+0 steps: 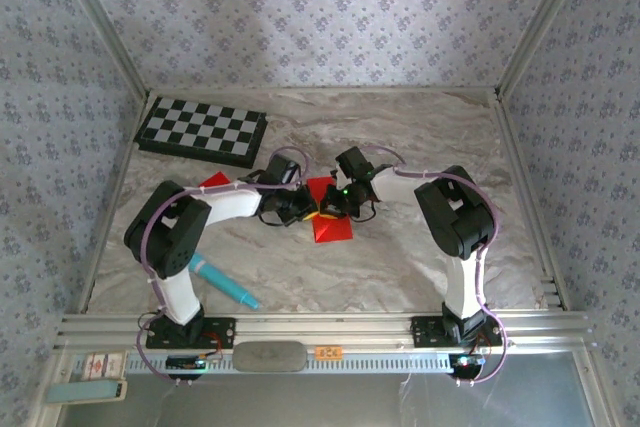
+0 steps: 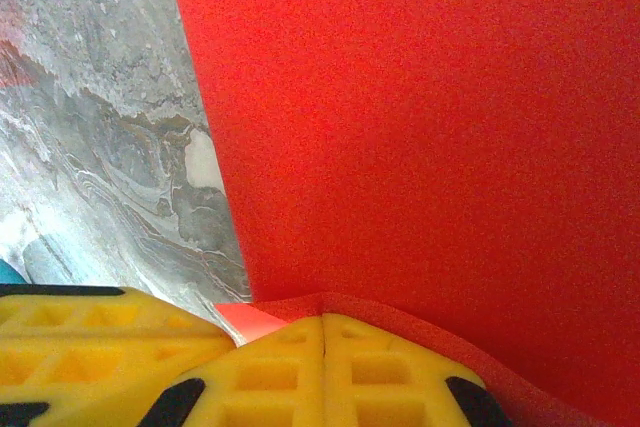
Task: Fold a paper plane with a square sheet of paper (pick it up from the middle)
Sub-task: Fold the triangle a second time at the center of the table.
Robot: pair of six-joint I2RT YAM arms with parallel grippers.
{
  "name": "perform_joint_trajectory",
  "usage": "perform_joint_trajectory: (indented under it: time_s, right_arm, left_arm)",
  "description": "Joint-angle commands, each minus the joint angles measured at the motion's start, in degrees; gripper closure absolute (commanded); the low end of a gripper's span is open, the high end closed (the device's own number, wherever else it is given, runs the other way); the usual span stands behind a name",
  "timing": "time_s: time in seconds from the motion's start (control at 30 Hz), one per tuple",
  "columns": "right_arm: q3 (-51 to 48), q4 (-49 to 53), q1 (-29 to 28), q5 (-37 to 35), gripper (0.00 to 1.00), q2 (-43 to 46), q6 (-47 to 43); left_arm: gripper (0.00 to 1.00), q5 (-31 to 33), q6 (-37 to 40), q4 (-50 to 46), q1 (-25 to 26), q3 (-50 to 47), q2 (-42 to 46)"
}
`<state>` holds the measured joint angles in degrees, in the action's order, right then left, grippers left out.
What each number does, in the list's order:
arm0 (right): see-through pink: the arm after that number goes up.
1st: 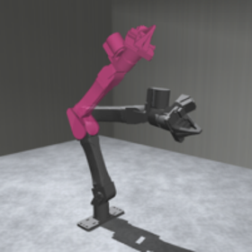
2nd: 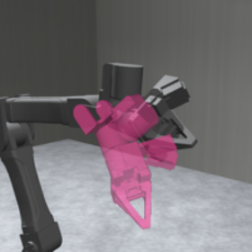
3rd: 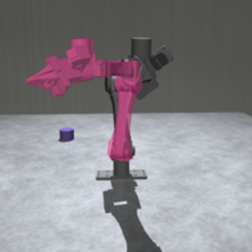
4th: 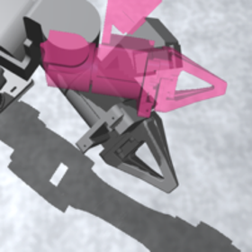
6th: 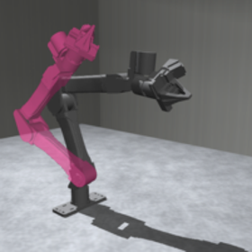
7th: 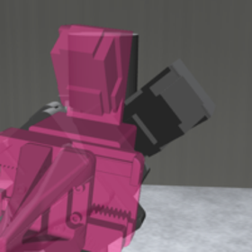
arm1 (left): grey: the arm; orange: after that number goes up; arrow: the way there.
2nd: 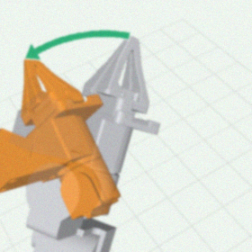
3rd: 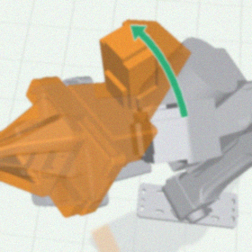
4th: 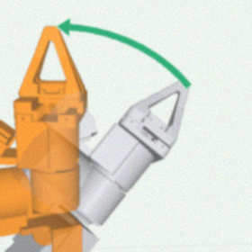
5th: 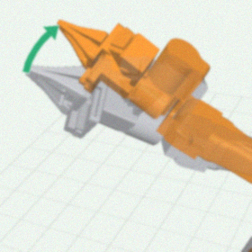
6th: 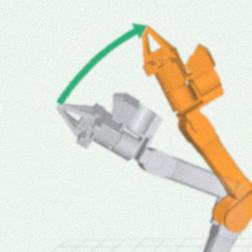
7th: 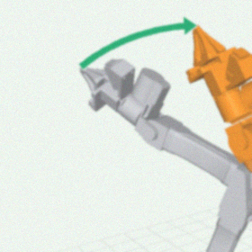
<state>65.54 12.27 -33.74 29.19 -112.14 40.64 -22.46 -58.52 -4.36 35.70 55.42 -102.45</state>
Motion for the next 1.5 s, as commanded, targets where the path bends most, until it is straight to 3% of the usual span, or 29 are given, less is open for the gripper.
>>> perform_joint_trajectory:
  time_s: [0.0,0.5,1.23,1.47]
  right_arm:
    - [-0.8,4.4,0.2,-2.9,1.00,-2.0,-0.4]
    - [-4.4,-5.0,1.5,2.5,1.00,4.0,2.0]
    - [-7.9,-1.2,3.4,-5.3,1.00,1.3,-0.7]
    - [-8.0,0.1,3.8,-6.0,1.00,0.2,-0.2]
  left_arm:
    - [1.00,1.4,1.8,-2.8,0.3,2.1,-1.2]
    - [1.00,4.4,3.8,-10.2,0.8,4.7,-5.2]
    - [1.00,2.1,5.4,-9.1,0.9,7.6,-2.7]
    - [0.91,2.4,4.6,-8.3,4.4,7.5,3.4]
